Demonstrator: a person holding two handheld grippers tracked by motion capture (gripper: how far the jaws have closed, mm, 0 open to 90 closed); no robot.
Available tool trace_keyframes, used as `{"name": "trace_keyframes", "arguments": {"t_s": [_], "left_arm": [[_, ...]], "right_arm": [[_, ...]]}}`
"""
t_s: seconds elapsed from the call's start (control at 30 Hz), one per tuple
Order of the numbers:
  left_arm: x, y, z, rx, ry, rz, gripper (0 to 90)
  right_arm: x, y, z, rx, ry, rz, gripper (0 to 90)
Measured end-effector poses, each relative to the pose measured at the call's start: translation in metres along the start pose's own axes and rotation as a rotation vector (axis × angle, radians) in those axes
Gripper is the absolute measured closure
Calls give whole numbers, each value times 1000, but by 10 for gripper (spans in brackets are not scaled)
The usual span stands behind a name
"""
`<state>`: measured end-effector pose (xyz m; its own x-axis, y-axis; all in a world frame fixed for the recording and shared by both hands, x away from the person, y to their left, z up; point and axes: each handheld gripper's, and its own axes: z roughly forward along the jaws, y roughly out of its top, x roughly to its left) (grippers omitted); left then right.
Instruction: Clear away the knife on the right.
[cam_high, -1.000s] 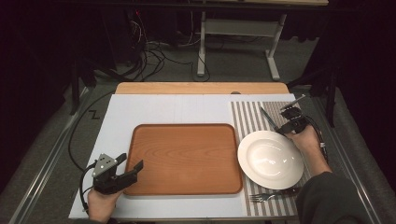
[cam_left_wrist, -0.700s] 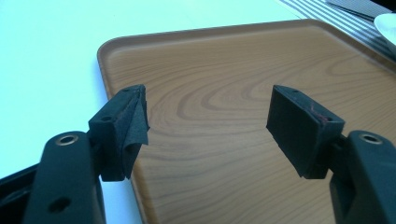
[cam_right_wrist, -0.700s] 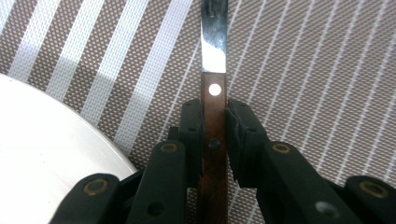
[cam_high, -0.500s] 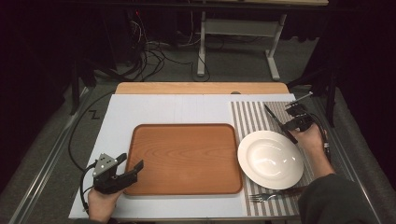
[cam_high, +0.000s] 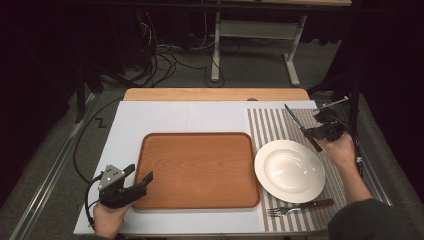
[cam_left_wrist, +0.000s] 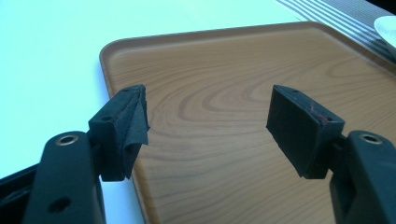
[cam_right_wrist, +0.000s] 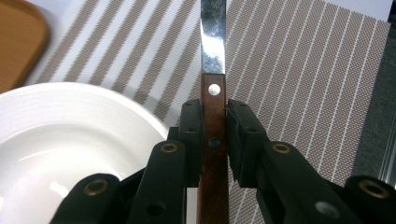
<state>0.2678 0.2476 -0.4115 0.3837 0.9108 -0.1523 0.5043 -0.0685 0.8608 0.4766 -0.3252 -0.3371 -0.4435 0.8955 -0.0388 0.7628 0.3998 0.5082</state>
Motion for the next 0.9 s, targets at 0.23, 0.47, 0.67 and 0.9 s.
{"name": "trace_keyframes", "arguments": {"t_s": [0.23, 0.47, 0.67, 0.9], "left_arm": [[0, 0, 0, 1, -2, 4, 301], [0, 0, -1, -1, -3, 5, 301], [0, 0, -1, -1, -4, 5, 301], [0, 0, -1, -4, -3, 4, 301]], "right_arm": [[19, -12, -18, -27, 25, -44, 780], [31, -20, -24, -35, 46, -66, 780], [45, -28, -28, -68, 70, -85, 780], [58, -32, -33, -85, 97, -107, 780]]}}
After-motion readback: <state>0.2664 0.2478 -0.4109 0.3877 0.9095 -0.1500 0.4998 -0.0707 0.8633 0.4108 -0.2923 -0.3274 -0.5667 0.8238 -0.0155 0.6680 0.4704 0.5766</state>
